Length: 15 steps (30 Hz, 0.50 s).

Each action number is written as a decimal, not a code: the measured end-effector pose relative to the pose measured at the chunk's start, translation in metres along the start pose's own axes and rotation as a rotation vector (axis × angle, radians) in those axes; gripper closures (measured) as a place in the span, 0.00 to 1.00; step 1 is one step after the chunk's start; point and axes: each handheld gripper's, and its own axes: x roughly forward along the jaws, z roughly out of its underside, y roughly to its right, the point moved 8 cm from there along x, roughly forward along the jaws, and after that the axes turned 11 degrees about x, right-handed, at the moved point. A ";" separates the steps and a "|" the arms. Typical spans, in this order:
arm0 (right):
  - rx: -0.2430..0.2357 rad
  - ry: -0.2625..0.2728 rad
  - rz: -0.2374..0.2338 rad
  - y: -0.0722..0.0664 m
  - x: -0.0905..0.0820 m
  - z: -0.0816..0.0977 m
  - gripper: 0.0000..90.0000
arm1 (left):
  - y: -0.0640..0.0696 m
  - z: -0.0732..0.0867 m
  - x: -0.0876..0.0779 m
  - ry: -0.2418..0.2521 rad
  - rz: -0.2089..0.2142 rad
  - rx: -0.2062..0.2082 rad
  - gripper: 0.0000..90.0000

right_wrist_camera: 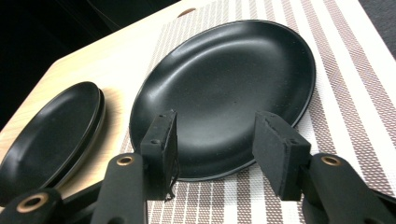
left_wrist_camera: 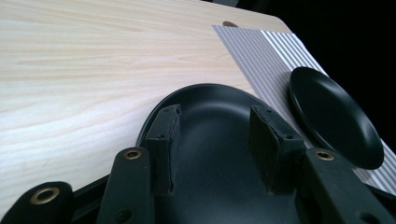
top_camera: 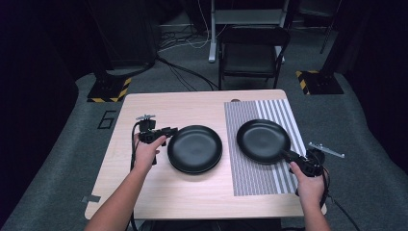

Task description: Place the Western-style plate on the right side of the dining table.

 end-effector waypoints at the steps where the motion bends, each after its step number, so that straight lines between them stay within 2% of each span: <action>1: -0.008 0.001 0.003 0.001 0.000 0.000 0.55 | -0.001 0.002 -0.002 0.000 0.002 0.004 0.60; 5: -0.014 0.002 0.011 0.004 -0.003 0.001 0.53 | -0.005 0.010 -0.011 0.000 -0.009 0.015 0.58; 6: -0.006 0.001 0.014 0.004 -0.004 0.002 0.53 | -0.006 0.013 -0.014 -0.002 -0.013 0.030 0.58; 12: -0.021 -0.009 0.035 0.010 -0.006 0.007 0.52 | -0.012 0.028 -0.024 -0.013 -0.023 0.043 0.55; 15: -0.026 -0.014 0.038 0.011 -0.006 0.011 0.52 | -0.019 0.037 -0.029 -0.023 -0.050 0.064 0.55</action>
